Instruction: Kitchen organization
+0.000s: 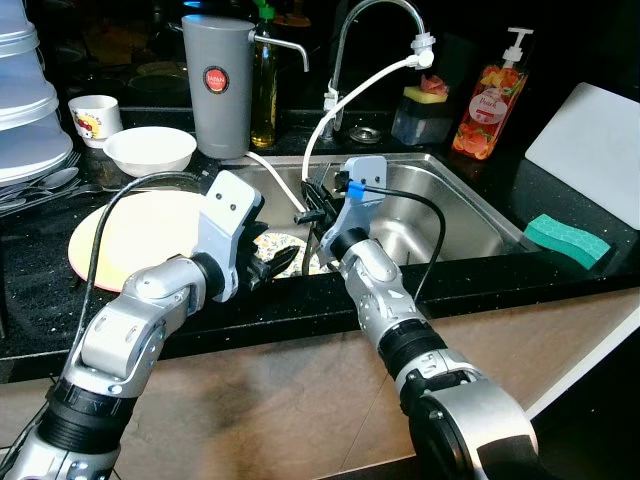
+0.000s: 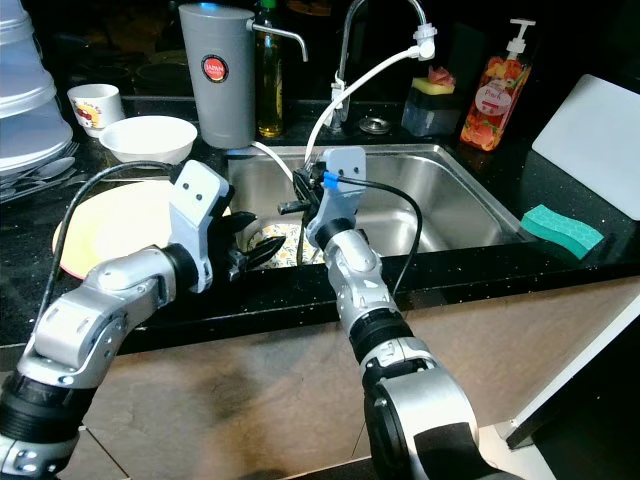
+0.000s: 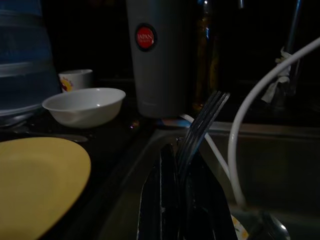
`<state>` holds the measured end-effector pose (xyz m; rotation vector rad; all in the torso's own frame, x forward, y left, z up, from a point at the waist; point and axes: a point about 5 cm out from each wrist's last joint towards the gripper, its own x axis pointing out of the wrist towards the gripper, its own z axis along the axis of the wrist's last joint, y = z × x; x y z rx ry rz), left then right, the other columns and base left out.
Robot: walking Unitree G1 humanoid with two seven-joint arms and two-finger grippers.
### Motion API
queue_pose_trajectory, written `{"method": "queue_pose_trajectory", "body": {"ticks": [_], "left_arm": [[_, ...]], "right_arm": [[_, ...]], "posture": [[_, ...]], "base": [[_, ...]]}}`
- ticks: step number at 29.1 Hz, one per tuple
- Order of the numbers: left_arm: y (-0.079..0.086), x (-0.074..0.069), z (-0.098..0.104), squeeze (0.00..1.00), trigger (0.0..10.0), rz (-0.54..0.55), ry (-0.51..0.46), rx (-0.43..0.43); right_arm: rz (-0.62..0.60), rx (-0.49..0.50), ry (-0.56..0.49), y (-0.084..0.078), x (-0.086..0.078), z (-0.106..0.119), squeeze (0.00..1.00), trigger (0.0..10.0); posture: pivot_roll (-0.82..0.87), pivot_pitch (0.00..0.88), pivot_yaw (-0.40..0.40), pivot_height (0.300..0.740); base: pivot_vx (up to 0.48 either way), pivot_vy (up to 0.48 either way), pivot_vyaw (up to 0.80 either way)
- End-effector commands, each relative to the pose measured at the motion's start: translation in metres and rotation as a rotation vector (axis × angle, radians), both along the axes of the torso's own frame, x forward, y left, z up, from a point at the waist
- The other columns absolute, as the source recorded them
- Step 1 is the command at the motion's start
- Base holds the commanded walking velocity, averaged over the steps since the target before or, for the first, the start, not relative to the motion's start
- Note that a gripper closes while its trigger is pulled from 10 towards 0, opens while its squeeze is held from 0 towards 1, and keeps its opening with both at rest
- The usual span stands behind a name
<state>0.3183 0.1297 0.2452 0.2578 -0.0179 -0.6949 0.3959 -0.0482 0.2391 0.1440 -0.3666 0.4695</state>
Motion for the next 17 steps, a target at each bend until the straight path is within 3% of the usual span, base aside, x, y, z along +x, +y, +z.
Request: {"method": "queue_pose_trajectory", "body": {"ticks": [1,10,17], "left_arm": [[0.002,0.0,-0.002,0.0,10.0,0.02,-0.006,0.022],[0.005,0.004,0.001,0.0,10.0,0.049,-0.019,0.019],[0.004,0.003,0.0,0.0,10.0,0.042,-0.009,0.021]], "right_arm": [[-0.02,-0.014,0.039,-0.005,0.001,-0.012,0.0,10.0],[-0.111,0.047,-0.035,-0.02,0.004,0.003,0.0,10.0],[-0.109,0.041,-0.028,-0.019,0.004,0.001,0.0,10.0]], "posture": [[0.11,0.06,-0.107,0.74],[0.1,0.056,-0.1,0.74],[0.1,0.059,-0.102,0.74]], "base": [[0.0,0.0,0.0],[0.0,0.0,0.0],[0.0,0.0,0.0]]}}
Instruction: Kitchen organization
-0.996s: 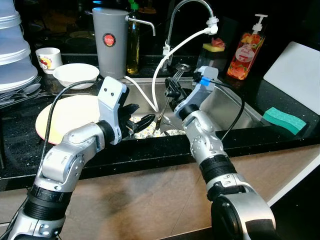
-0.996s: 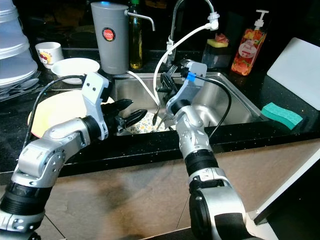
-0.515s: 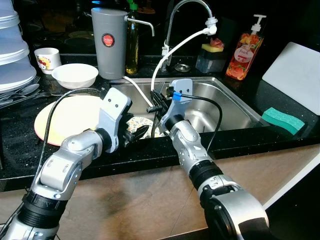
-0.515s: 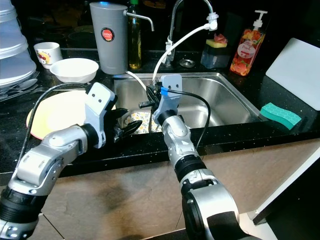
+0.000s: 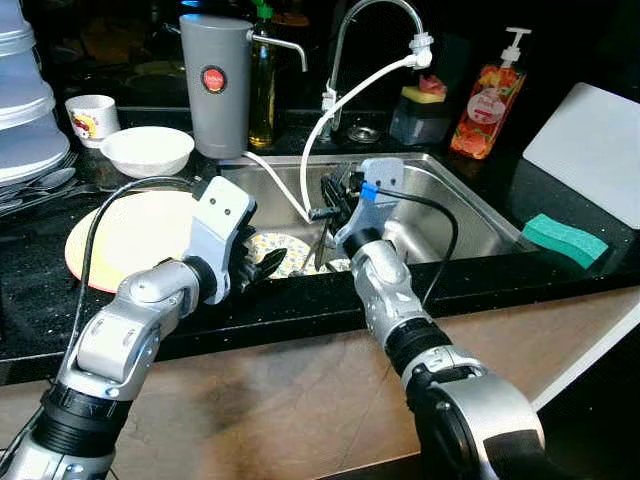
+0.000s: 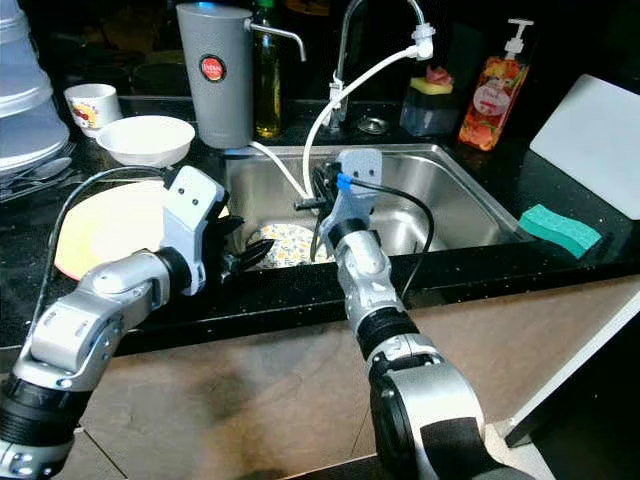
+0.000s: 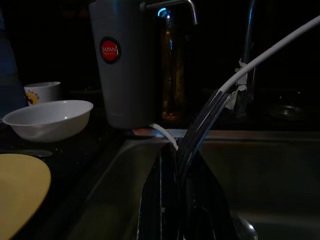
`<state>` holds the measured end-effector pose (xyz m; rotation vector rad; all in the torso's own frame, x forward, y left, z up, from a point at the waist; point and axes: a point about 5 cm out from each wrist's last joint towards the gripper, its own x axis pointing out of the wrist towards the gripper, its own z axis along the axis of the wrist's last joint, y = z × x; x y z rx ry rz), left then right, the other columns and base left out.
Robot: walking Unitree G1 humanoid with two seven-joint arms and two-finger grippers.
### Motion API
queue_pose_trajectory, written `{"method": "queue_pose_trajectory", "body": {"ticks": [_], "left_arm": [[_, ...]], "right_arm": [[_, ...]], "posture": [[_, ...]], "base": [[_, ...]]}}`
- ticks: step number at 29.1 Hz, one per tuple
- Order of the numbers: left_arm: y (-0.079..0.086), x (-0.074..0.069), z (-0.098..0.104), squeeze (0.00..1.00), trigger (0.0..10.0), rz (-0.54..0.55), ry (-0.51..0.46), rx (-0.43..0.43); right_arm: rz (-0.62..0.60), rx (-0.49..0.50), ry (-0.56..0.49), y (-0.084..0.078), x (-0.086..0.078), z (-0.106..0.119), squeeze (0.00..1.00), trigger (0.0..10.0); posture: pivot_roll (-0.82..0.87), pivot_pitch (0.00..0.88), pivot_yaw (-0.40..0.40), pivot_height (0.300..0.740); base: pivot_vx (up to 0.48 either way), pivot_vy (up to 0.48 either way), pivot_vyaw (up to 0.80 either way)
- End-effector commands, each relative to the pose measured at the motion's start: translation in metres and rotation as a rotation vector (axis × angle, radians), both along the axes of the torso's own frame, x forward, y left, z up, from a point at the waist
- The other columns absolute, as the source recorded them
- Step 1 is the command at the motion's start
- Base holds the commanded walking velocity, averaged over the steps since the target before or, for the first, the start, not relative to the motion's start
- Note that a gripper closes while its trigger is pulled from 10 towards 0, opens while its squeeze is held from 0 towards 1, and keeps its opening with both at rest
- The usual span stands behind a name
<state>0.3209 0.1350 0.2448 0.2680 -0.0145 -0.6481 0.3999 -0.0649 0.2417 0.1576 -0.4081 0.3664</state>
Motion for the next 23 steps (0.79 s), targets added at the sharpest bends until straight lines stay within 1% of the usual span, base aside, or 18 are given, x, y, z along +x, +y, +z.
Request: {"method": "queue_pose_trajectory", "body": {"ticks": [1,3,4,5,6,8,9,12,13,14,16,17,18,19,20,21,22,23], "left_arm": [[-0.001,0.0,0.0,0.0,10.0,-0.004,-0.002,0.012],[-0.001,0.0,0.0,0.0,10.0,-0.003,-0.002,0.011],[-0.001,0.001,0.0,0.0,10.0,-0.002,-0.003,0.01],[-0.001,0.001,0.0,0.0,10.0,-0.002,-0.003,0.01],[0.0,0.001,0.001,0.0,10.0,0.0,-0.004,0.009],[0.001,0.003,0.003,0.0,10.0,0.006,-0.014,-0.002],[0.001,0.004,0.006,0.0,10.0,0.013,-0.028,-0.021],[0.006,0.007,0.017,0.0,10.0,0.05,-0.069,-0.079],[0.015,0.01,0.025,0.0,10.0,0.121,-0.119,-0.087],[0.015,0.01,0.025,0.0,10.0,0.121,-0.119,-0.087],[0.029,0.016,0.036,0.0,10.0,0.24,-0.181,-0.099],[0.039,0.018,0.04,0.0,10.0,0.309,-0.202,-0.079],[0.039,0.018,0.04,0.0,10.0,0.309,-0.202,-0.079],[0.061,0.022,0.045,0.0,10.0,0.465,-0.233,-0.025],[0.071,0.022,0.047,0.0,10.0,0.535,-0.238,-0.013],[0.08,0.022,0.049,0.0,10.0,0.595,-0.239,-0.009],[0.081,0.022,0.049,0.0,10.0,0.599,-0.239,-0.01],[0.091,0.021,0.05,0.0,10.0,0.649,-0.248,-0.051]], "right_arm": [[-0.009,0.0,0.0,-0.002,0.0,-0.002,0.0,10.0],[0.004,0.001,0.004,-0.001,0.0,-0.003,0.0,10.0],[0.013,0.0,0.004,-0.001,0.0,-0.003,0.5,10.0],[0.013,0.0,0.004,-0.001,0.0,-0.003,0.5,10.0],[0.021,-0.002,0.004,0.0,-0.001,-0.004,1.0,10.0],[0.013,-0.024,0.003,0.001,0.0,-0.004,1.0,10.0],[0.002,-0.029,0.001,0.0,0.0,-0.003,0.01,10.0],[-0.011,-0.017,-0.016,-0.003,0.001,0.002,0.0,10.0],[-0.02,-0.002,-0.033,-0.006,0.002,0.007,0.0,10.0],[-0.02,-0.002,-0.033,-0.006,0.002,0.007,0.0,10.0],[-0.021,0.023,-0.05,-0.011,0.002,0.012,0.0,10.0],[-0.015,0.04,-0.053,-0.013,0.003,0.014,0.0,10.0],[-0.015,0.04,-0.053,-0.013,0.003,0.014,0.0,10.0],[0.013,0.067,-0.054,-0.015,0.003,0.017,0.0,10.0],[0.031,0.073,-0.051,-0.015,0.003,0.017,0.0,10.0],[0.048,0.077,-0.047,-0.014,0.003,0.017,0.0,10.0],[0.05,0.077,-0.047,-0.014,0.003,0.017,0.0,10.0],[0.067,0.076,-0.041,-0.014,0.002,0.015,0.0,10.0]], "posture": [[0.1,0.059,-0.102,0.74],[0.1,0.059,-0.102,0.74],[0.1,0.059,-0.102,0.74],[0.1,0.059,-0.102,0.74],[0.1,0.059,-0.102,0.74],[0.1,0.058,-0.1,0.74],[0.1,0.057,-0.102,0.74],[0.1,0.056,-0.102,0.74],[0.1,0.055,-0.104,0.74],[0.1,0.055,-0.104,0.74],[0.1,0.052,-0.111,0.74],[0.1,0.052,-0.111,0.74],[0.1,0.052,-0.111,0.74],[0.1,0.052,-0.111,0.74],[0.1,0.052,-0.111,0.74],[0.1,0.052,-0.111,0.74],[0.1,0.052,-0.111,0.74],[0.1,0.048,-0.109,0.74]], "base": [[0.0,0.0,0.0],[0.0,0.0,0.0],[0.0,0.0,0.0],[0.0,0.0,0.0],[0.0,0.0,0.0],[0.0,0.0,0.0],[0.0,0.0,0.0],[0.0,0.0,0.0],[0.0,0.0,0.0],[0.0,0.0,0.0],[0.0,0.0,0.0],[0.0,0.0,0.0],[0.0,0.0,0.0],[0.0,0.0,0.0],[0.0,0.0,0.0],[0.0,0.0,0.0],[0.0,0.0,0.0],[0.0,0.0,0.0]]}}
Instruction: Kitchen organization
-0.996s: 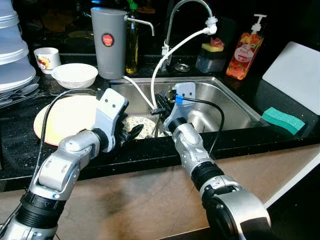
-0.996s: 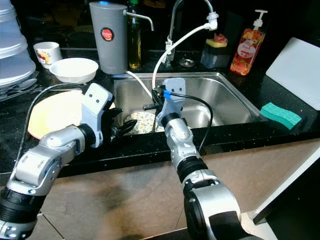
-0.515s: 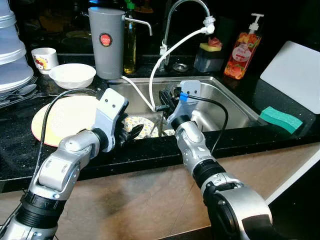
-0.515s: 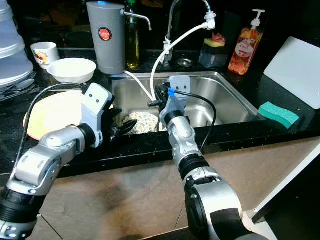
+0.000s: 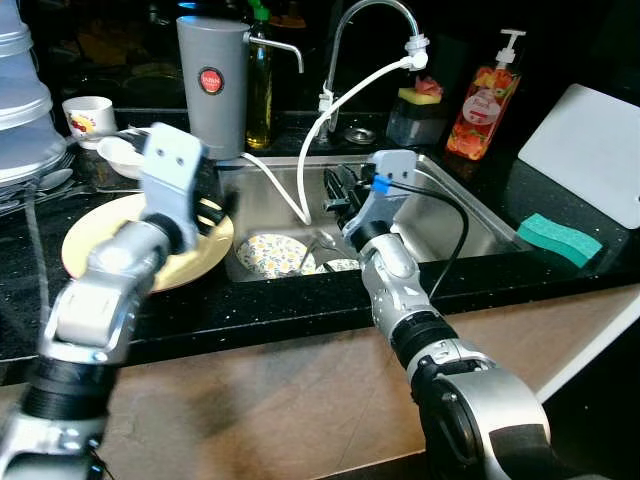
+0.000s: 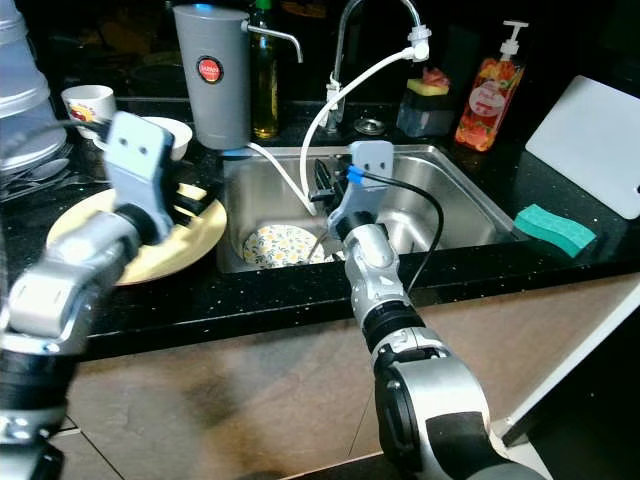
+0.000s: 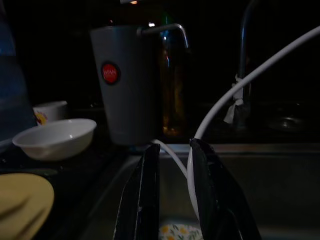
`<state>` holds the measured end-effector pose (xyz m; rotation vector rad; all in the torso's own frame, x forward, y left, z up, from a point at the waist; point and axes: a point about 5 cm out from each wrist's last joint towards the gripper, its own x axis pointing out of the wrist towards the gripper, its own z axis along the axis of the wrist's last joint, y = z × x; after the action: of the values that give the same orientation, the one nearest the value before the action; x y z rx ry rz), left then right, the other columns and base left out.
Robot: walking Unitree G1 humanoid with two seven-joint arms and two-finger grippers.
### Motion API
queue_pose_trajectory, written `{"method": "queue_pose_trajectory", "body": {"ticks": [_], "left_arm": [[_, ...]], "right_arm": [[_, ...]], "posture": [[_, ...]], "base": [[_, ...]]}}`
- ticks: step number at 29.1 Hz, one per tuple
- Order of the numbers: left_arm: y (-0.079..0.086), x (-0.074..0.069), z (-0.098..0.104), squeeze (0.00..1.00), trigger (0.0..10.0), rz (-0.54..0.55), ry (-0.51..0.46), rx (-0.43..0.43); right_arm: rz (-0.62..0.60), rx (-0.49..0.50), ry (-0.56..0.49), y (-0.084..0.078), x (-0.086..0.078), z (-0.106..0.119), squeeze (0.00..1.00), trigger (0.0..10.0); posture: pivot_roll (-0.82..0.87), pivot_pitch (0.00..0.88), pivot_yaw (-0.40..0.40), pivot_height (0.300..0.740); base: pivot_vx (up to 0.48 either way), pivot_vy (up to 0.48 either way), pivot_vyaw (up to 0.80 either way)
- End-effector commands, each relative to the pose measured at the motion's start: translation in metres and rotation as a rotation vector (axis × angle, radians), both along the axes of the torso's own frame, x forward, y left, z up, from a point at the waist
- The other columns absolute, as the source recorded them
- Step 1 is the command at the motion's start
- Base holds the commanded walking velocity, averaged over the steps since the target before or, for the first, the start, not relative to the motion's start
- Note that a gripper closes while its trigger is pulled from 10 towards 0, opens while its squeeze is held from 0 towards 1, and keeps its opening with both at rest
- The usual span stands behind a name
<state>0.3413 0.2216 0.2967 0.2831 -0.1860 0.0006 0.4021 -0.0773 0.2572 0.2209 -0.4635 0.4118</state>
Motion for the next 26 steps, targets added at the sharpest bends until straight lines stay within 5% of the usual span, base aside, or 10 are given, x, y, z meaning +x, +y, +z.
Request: {"method": "queue_pose_trajectory", "body": {"ticks": [1,2,3,11,12,13,14,20,26], "left_arm": [[0.014,-0.002,-0.001,0.02,10.0,0.074,-0.007,-0.043],[0.024,-0.003,-0.003,0.87,10.0,0.123,-0.01,-0.082],[0.037,-0.006,-0.007,1.0,10.0,0.172,0.008,-0.11],[0.086,-0.021,-0.032,1.0,10.0,0.404,0.133,-0.111],[0.091,-0.023,-0.036,0.97,10.0,0.426,0.152,-0.113],[0.095,-0.024,-0.04,0.18,10.0,0.43,0.185,-0.118],[0.099,-0.026,-0.045,0.0,10.0,0.437,0.215,-0.118],[0.108,-0.031,-0.062,0.0,10.0,0.428,0.308,-0.183],[0.096,-0.026,-0.064,0.0,10.0,0.284,0.328,-0.251]], "right_arm": [[0.03,0.012,0.011,-0.001,0.0,-0.001,0.0,10.0],[0.049,0.007,0.017,0.001,-0.001,-0.003,0.0,10.0],[0.074,-0.006,0.024,0.003,-0.002,-0.005,0.0,10.0],[0.196,-0.096,0.064,0.018,-0.008,-0.02,0.0,10.0],[0.205,-0.091,0.07,0.018,-0.008,-0.02,0.0,10.0],[0.213,-0.086,0.074,0.019,-0.008,-0.021,0.0,10.0],[0.22,-0.083,0.079,0.019,-0.009,-0.022,0.0,10.0],[0.237,-0.08,0.089,0.02,-0.01,-0.022,0.0,10.0],[0.251,-0.074,0.09,0.022,-0.012,-0.021,0.0,10.0]], "posture": [[0.1,0.048,-0.108,0.74],[0.1,0.048,-0.107,0.74],[0.09,0.05,-0.106,0.74],[0.1,0.056,-0.11,0.74],[0.1,0.056,-0.11,0.74],[0.1,0.058,-0.111,0.74],[0.1,0.059,-0.109,0.74],[0.1,0.063,-0.108,0.74],[0.1,0.064,-0.108,0.74]], "base": [[0.0,0.0,0.0],[0.0,0.0,0.0],[0.0,0.0,0.0],[0.0,0.0,0.0],[0.0,0.0,0.0],[0.0,0.0,0.0],[0.0,0.0,0.0],[0.0,0.0,0.0],[0.0,0.0,0.0]]}}
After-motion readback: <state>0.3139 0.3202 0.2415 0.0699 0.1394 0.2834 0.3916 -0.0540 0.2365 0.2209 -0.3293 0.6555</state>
